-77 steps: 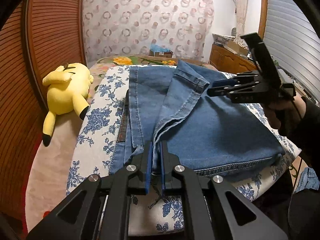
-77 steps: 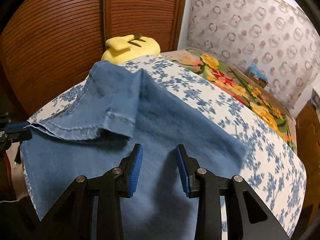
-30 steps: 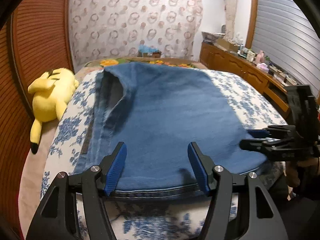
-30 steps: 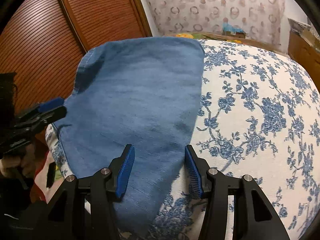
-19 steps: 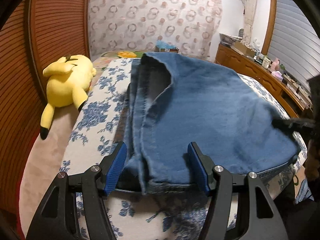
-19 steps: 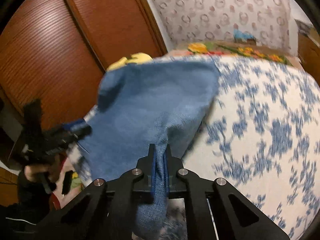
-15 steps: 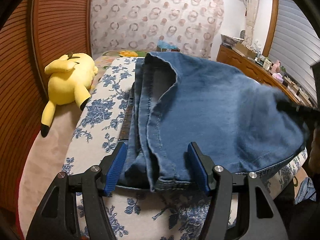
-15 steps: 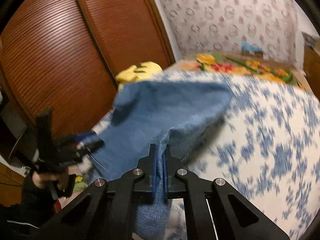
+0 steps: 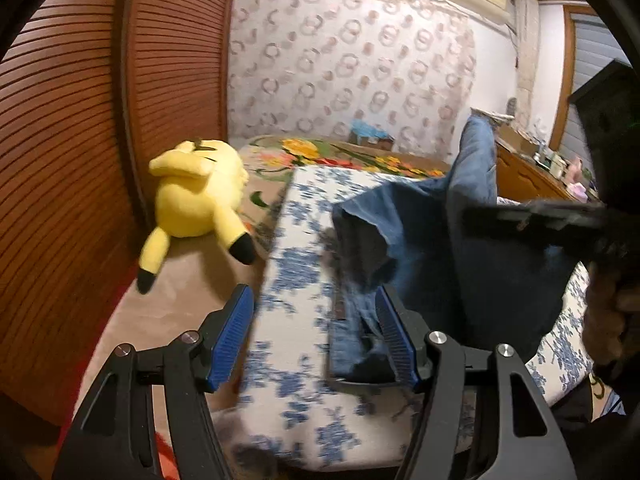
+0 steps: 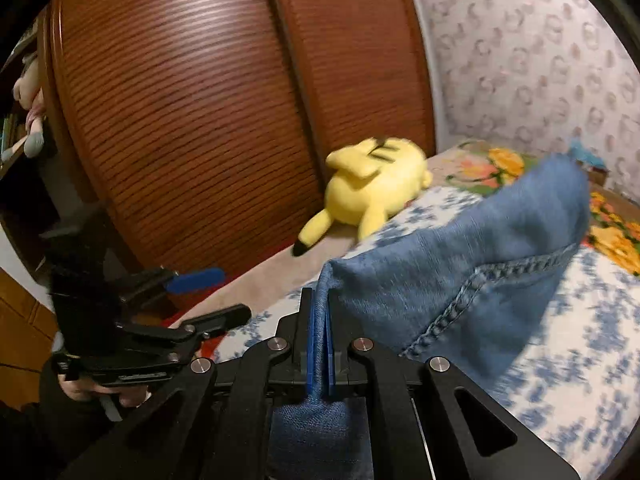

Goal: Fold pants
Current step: 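Lift the jeans edge with the right tool and fold it over the stack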

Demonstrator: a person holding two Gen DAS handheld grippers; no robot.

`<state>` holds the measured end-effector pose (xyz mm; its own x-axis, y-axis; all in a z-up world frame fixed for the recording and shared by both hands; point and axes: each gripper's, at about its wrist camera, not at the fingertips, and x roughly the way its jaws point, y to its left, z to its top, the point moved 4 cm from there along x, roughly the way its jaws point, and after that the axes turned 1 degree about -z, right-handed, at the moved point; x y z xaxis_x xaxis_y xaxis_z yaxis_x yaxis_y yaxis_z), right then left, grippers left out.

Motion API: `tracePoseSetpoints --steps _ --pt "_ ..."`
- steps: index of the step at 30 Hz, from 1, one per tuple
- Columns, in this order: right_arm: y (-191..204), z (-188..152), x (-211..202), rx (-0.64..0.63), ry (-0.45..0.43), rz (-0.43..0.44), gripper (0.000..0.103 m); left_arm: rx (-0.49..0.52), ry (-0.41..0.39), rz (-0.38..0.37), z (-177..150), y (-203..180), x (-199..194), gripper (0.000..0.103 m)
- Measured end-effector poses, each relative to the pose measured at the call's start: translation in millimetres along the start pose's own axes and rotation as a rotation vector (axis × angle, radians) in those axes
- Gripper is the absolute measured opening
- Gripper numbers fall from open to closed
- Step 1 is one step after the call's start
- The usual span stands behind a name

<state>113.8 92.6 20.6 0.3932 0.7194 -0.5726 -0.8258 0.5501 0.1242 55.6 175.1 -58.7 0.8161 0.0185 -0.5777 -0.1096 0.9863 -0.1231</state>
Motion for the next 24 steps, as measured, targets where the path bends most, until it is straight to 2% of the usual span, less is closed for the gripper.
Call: tracePoseSetpoints --steps 6,10,13,15,17,21,24 --pt "2.2 -11.0 61.3 0.016 0.131 0.090 0.004 -0.043 -0.004 0.037 -3.2 25.8 -3.4 0.065" --pt "-10.8 -22.5 73.6 0.051 0.166 0.105 0.004 -0.051 0.002 0.045 -6.4 29.1 -2.7 0.065" --pt "-19.9 -17.0 63.5 0.057 0.155 0.069 0.011 -0.047 -0.001 0.040 -4.8 24.6 -2.9 0.065" --pt "-17.4 -10.7 40.6 0.041 0.118 0.038 0.028 -0.042 -0.005 0.028 -2.6 21.0 -3.3 0.065" --pt "-17.3 -4.5 12.1 0.022 0.054 0.019 0.035 -0.031 -0.009 0.019 -0.1 15.2 -4.6 0.065" --pt "-41.7 -1.8 -38.8 0.001 -0.050 -0.092 0.038 -0.012 -0.022 -0.017 8.1 -3.1 -4.6 0.065" --pt "-76.4 -6.4 -49.3 -0.005 -0.047 -0.209 0.038 -0.007 -0.032 -0.064 18.0 -19.3 -2.3 0.065"
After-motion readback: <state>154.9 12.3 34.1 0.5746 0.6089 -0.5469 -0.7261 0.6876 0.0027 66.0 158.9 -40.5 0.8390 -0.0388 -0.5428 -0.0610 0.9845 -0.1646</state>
